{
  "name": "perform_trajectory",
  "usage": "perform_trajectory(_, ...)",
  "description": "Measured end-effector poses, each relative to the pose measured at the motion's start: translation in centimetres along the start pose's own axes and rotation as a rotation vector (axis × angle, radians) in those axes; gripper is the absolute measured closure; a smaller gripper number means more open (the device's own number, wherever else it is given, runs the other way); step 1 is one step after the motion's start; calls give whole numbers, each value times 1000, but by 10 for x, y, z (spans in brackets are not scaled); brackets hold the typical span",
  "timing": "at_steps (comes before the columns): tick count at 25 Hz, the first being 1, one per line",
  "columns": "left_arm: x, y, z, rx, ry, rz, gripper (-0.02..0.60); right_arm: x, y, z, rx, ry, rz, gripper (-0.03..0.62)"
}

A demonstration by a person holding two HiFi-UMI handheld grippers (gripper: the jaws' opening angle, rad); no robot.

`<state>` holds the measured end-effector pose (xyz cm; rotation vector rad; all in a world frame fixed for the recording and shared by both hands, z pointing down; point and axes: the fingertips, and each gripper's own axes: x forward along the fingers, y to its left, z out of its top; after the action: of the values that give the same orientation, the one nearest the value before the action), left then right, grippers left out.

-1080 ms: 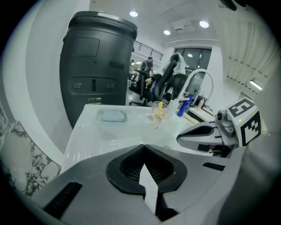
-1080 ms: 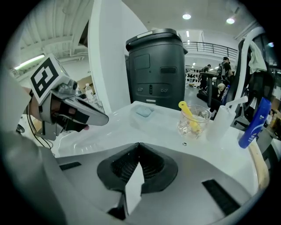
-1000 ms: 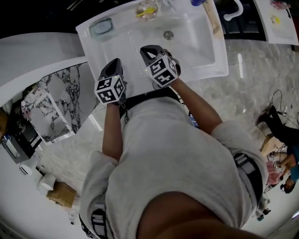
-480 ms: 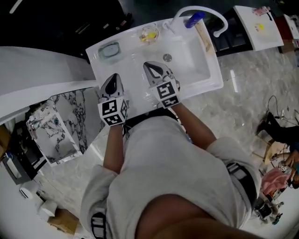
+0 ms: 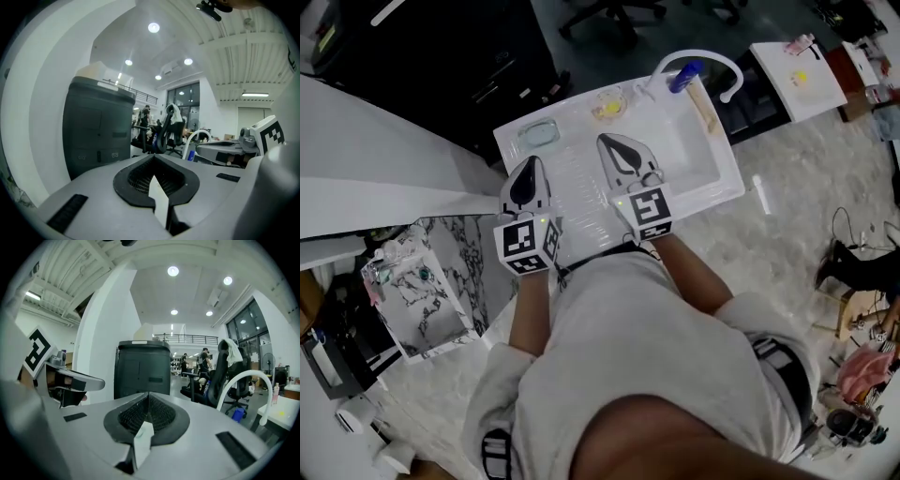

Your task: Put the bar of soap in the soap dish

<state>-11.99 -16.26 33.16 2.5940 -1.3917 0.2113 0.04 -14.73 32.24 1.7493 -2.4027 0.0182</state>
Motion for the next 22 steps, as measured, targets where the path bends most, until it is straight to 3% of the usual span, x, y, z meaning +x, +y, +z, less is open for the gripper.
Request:
perform_trajectory(4, -7, 3, 40, 25, -95, 12, 563, -6, -9, 36, -15, -65, -42, 594)
perform_trajectory(8, -14, 2, 60, 78, -134, 17, 563, -19, -15, 60, -26, -116, -92, 594)
perform_trajectory(22, -23, -12, 61, 98, -143, -23, 563, -37, -19, 71, -42, -127, -145, 594)
